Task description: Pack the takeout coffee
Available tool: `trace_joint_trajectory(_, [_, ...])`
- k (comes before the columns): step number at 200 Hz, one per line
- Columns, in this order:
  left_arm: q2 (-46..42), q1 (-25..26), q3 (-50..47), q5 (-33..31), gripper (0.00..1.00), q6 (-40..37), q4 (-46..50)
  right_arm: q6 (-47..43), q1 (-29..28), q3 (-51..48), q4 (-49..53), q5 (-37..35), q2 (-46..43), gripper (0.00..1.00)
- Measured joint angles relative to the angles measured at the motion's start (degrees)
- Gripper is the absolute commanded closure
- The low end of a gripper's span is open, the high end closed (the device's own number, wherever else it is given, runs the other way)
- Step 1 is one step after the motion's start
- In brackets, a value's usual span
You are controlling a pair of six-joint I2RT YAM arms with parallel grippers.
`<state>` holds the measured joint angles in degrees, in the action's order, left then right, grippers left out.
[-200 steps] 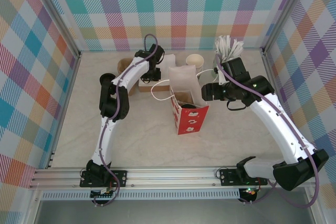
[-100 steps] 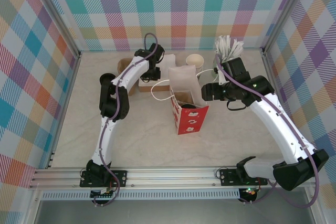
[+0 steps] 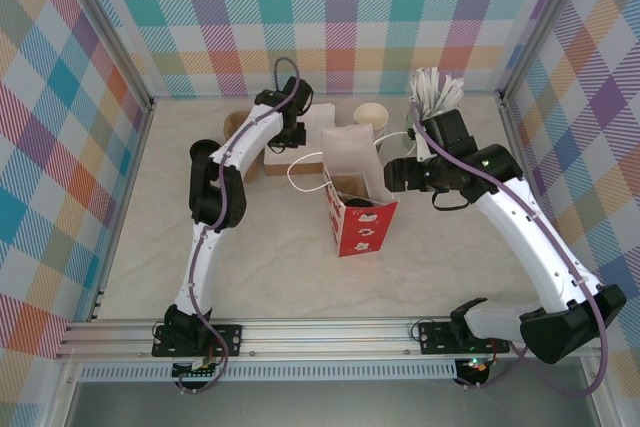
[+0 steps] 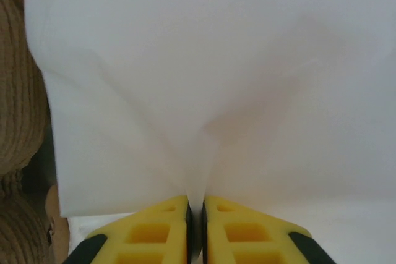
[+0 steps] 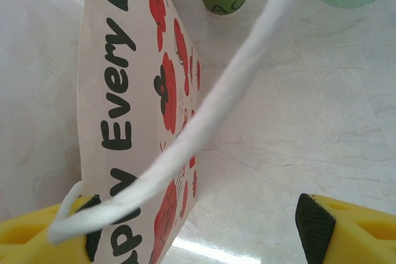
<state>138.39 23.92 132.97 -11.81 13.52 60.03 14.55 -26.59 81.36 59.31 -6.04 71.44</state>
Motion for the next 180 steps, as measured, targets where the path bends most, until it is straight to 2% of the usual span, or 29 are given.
trace_joint_trajectory(25, [-0.24, 0.00, 0.07, -0.72, 0.96, -0.68, 0.02, -0.02, 0.00, 0.00, 0.00, -1.03, -0.61, 0.17])
trace_joint_trajectory(81, [-4.00, 0.00, 0.07, -2.45, 0.99, -2.71, -0.02, -0.50, 0.00, 0.02, 0.07, -3.61, -3.96, 0.14])
trace_joint_trajectory(134, [-12.24, 0.00, 0.07, -4.55, 1.00, -7.41, -0.33, -3.02, 0.00, 0.07, -0.61, -3.37, -5.70, 0.00])
trace_joint_trajectory(180, [-22.01, 0.00, -2.19, -4.72, 1.00, -13.29, -2.14, -7.96, 0.00, 3.04, -1.95, 1.42, -6.54, 0.00])
